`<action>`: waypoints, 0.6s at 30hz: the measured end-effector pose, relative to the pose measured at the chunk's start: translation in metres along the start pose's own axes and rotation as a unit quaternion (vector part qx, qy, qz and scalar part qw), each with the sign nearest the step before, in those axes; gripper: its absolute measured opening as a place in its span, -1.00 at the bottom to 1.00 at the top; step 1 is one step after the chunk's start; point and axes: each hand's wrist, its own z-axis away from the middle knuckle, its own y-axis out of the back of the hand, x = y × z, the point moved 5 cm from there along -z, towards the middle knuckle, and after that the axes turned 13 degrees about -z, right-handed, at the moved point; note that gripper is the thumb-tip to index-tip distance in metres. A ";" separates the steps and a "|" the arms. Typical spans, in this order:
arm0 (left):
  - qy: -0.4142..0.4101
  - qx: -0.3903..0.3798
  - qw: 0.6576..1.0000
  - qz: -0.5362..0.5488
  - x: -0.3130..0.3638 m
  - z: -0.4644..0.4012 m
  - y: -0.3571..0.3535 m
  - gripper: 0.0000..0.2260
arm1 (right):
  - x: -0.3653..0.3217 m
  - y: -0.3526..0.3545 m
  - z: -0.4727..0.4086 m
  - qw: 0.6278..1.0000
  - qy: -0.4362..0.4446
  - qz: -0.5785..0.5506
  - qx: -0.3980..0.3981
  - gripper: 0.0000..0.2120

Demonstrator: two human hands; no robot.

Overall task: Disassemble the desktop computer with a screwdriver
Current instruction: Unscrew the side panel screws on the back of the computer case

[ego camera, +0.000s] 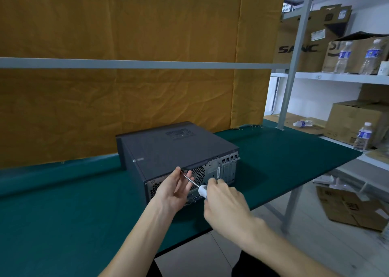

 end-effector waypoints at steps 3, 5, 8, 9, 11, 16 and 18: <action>-0.007 0.012 1.000 -0.003 0.000 -0.001 -0.003 -0.91 | -0.004 0.004 -0.003 0.998 0.017 0.052 0.028 -0.77; -0.008 0.019 1.000 0.000 -0.001 -0.001 -0.007 -0.91 | -0.009 0.005 -0.004 0.995 0.032 0.079 0.057 -0.78; -0.011 0.015 1.000 -0.007 0.000 -0.002 -0.007 -0.88 | -0.007 0.000 -0.003 0.991 0.056 0.092 0.076 -0.74; -0.011 0.014 1.000 -0.011 0.000 -0.001 -0.006 -0.87 | -0.005 -0.001 -0.002 0.991 0.067 0.088 0.073 -0.76; -0.012 0.011 1.000 -0.019 0.001 0.001 -0.002 -0.86 | 0.003 -0.002 0.000 0.993 0.078 0.064 0.066 -0.79; -0.006 -0.040 0.998 -0.049 0.002 0.007 0.000 -0.90 | 0.025 -0.006 0.011 0.994 0.083 0.010 0.065 -0.81; -0.031 -0.072 0.992 -0.098 0.003 0.009 0.000 -0.87 | 0.043 -0.003 0.007 0.996 0.045 -0.065 0.045 -0.78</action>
